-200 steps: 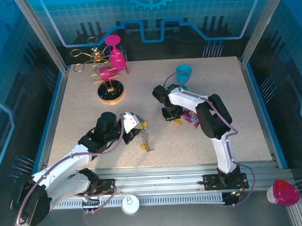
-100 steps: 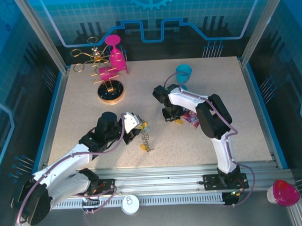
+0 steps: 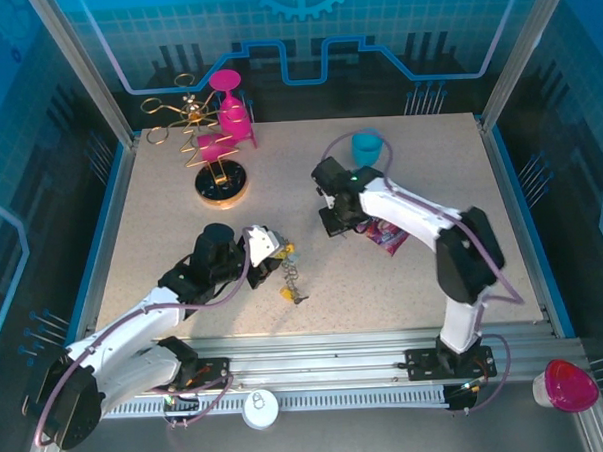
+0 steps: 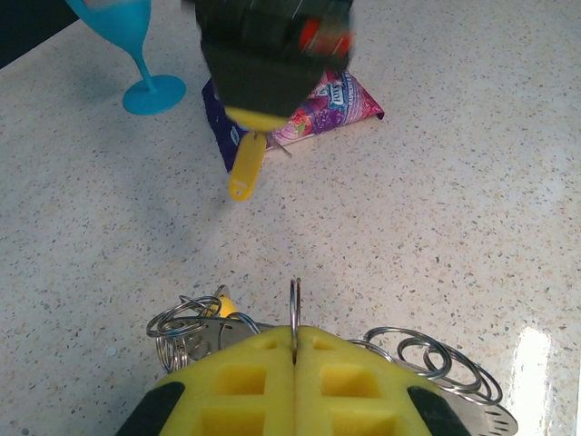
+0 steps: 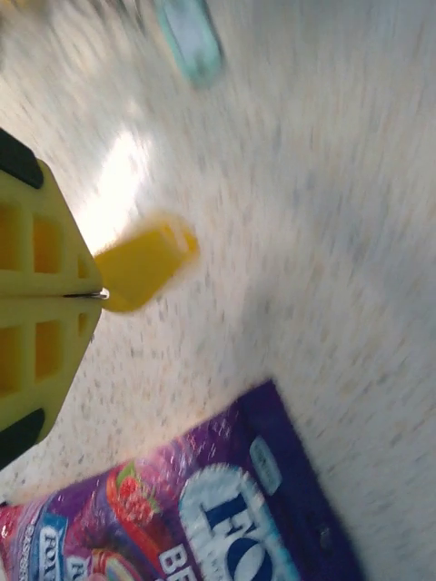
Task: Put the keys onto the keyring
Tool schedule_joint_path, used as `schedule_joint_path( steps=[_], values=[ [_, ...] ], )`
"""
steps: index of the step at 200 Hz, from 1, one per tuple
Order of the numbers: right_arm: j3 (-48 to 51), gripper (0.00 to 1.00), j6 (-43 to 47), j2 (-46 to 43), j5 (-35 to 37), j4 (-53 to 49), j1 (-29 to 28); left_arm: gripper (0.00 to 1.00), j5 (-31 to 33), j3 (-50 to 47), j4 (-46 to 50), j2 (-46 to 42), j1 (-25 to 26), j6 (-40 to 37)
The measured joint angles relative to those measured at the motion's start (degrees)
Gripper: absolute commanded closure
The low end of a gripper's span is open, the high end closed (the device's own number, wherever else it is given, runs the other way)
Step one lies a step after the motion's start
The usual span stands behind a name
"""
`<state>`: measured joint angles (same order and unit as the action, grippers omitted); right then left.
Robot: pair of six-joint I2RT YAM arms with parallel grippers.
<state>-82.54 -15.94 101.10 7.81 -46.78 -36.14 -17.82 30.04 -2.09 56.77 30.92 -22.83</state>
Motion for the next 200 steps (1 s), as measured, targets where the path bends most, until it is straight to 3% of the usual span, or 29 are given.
schedule_joint_path(
  steps=[28, 63, 85, 143, 200],
  values=[
    [5.09, 1.0, 10.69, -7.52, -12.68, 6.73, 0.63, 1.0, -0.02, 0.0, -0.76, 0.52, 0.0, -0.57],
    [9.6, 1.0, 20.22, -7.98, -31.65, 11.78, 3.15, 1.0, -1.14, -0.92, -3.58, 0.98, 0.0, -2.91],
    [11.39, 1.0, 25.53, -8.24, -39.91, 12.96, 3.96, 1.0, -1.95, -2.4, -5.95, 2.14, 0.0, -4.02],
    [12.81, 1.0, 36.2, -11.15, -47.12, 11.93, 4.17, 1.0, -3.78, -2.95, -11.98, 5.05, 0.0, -2.58],
    [14.8, 1.0, 39.15, -15.89, -49.16, 12.63, 4.7, 1.0, -4.37, 0.59, -5.53, 4.7, 0.74, -2.49]
  ],
)
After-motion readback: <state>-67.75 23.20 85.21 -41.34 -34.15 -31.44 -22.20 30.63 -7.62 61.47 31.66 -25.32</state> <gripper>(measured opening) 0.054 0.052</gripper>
